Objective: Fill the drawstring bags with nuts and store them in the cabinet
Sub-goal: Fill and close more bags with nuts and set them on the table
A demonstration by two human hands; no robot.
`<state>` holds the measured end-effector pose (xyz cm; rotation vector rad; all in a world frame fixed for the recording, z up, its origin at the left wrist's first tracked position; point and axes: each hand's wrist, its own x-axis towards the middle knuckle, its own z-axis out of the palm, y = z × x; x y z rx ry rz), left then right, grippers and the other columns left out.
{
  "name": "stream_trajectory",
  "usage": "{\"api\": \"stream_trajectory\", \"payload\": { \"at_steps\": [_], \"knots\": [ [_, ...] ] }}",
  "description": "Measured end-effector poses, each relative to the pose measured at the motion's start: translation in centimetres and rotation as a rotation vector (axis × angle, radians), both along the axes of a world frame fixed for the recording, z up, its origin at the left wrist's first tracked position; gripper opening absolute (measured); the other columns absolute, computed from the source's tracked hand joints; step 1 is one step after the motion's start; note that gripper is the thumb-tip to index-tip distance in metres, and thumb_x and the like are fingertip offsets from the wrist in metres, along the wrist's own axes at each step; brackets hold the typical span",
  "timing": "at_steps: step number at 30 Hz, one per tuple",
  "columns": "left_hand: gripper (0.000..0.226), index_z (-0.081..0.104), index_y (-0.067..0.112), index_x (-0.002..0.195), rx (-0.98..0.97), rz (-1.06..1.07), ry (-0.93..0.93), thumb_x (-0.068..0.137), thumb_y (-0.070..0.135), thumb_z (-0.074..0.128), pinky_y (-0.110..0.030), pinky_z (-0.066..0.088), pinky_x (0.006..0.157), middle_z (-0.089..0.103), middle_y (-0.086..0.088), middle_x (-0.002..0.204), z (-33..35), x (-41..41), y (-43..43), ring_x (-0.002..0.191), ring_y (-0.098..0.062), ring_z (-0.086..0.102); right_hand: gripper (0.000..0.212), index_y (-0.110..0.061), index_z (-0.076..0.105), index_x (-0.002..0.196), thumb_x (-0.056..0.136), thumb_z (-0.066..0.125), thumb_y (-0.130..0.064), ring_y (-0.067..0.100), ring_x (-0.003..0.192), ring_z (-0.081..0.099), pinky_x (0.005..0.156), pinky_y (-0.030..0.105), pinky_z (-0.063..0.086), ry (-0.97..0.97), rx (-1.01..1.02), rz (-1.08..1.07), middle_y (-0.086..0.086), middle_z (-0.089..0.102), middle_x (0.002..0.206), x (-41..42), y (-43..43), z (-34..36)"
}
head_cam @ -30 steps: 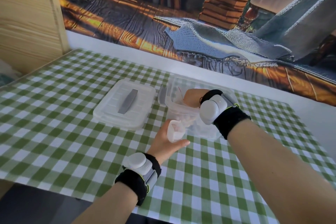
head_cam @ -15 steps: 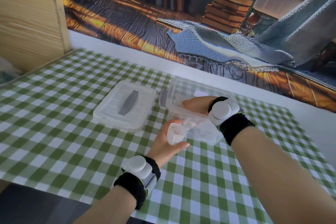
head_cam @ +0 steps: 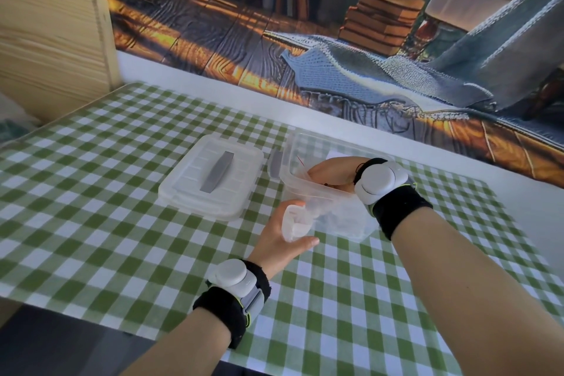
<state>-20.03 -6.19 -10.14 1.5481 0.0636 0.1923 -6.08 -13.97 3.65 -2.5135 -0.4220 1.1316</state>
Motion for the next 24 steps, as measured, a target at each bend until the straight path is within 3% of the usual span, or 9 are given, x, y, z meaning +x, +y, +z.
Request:
{"api": "stream_trajectory", "payload": {
  "at_steps": [6,9,11,15,18,21,24],
  "knots": [
    [0.054,0.048,0.055,0.106,0.002,0.001,-0.010,0.067,0.029,0.076,-0.034,0.046,0.099,0.055,0.021,0.115,-0.1,0.1,0.1,0.112,-0.011,0.055,0.016,-0.014,0.063,0.096,0.091,0.057,-0.027,0.018,0.094,0.057,0.096,0.032,0.044,0.028,-0.051,0.075,-0.001,0.061,0.101,0.1,0.1,0.0],
    [0.054,0.048,0.055,0.106,-0.001,-0.002,-0.009,0.065,0.034,0.076,-0.035,0.047,0.099,0.055,0.023,0.113,0.0,0.1,0.0,0.112,-0.011,0.055,0.032,-0.007,0.058,0.120,0.098,0.042,-0.025,0.022,0.108,0.050,0.104,0.036,0.036,-0.195,-0.125,0.199,0.008,0.055,0.114,-0.2,0.3,-0.3],
    [0.054,0.048,0.054,0.107,-0.001,-0.003,-0.009,0.064,0.036,0.076,-0.036,0.047,0.099,0.055,0.022,0.113,0.0,0.1,0.0,0.112,-0.011,0.055,0.037,-0.007,0.056,0.124,0.098,0.040,-0.028,0.027,0.120,0.050,0.106,0.035,0.035,-0.301,-0.138,0.226,0.012,0.055,0.126,-0.5,0.2,0.0],
    [0.055,0.048,0.052,0.108,-0.004,-0.007,-0.005,0.064,0.037,0.076,-0.039,0.047,0.100,0.055,0.018,0.114,0.0,0.1,0.0,0.112,-0.012,0.055,0.024,-0.012,0.065,0.105,0.093,0.051,-0.028,0.023,0.090,0.055,0.090,0.033,0.044,-0.086,-0.036,0.122,0.008,0.060,0.100,0.1,-0.6,0.6],
    [0.055,0.048,0.053,0.108,-0.009,-0.012,-0.002,0.063,0.039,0.076,-0.041,0.047,0.100,0.054,0.014,0.116,0.1,0.1,0.0,0.113,-0.014,0.055,0.024,-0.006,0.063,0.109,0.093,0.053,-0.021,0.023,0.090,0.051,0.091,0.036,0.045,0.018,0.057,0.048,0.009,0.056,0.098,0.3,-0.8,0.5],
    [0.055,0.048,0.052,0.108,-0.002,-0.010,-0.001,0.062,0.040,0.076,-0.043,0.047,0.100,0.055,0.012,0.117,0.1,0.1,0.0,0.114,-0.015,0.055,0.023,-0.014,0.064,0.111,0.093,0.054,-0.023,0.021,0.093,0.057,0.099,0.040,0.046,-0.040,-0.004,0.120,0.008,0.064,0.107,0.0,-0.7,0.7],
    [0.056,0.048,0.053,0.109,-0.009,-0.013,0.001,0.062,0.040,0.077,-0.043,0.047,0.100,0.055,0.013,0.117,0.0,0.1,0.0,0.114,-0.015,0.055,0.025,-0.022,0.061,0.112,0.094,0.046,-0.028,0.014,0.085,0.057,0.086,0.033,0.050,-0.233,-0.099,0.231,-0.002,0.065,0.103,-0.7,-0.6,1.2]
  ]
}}
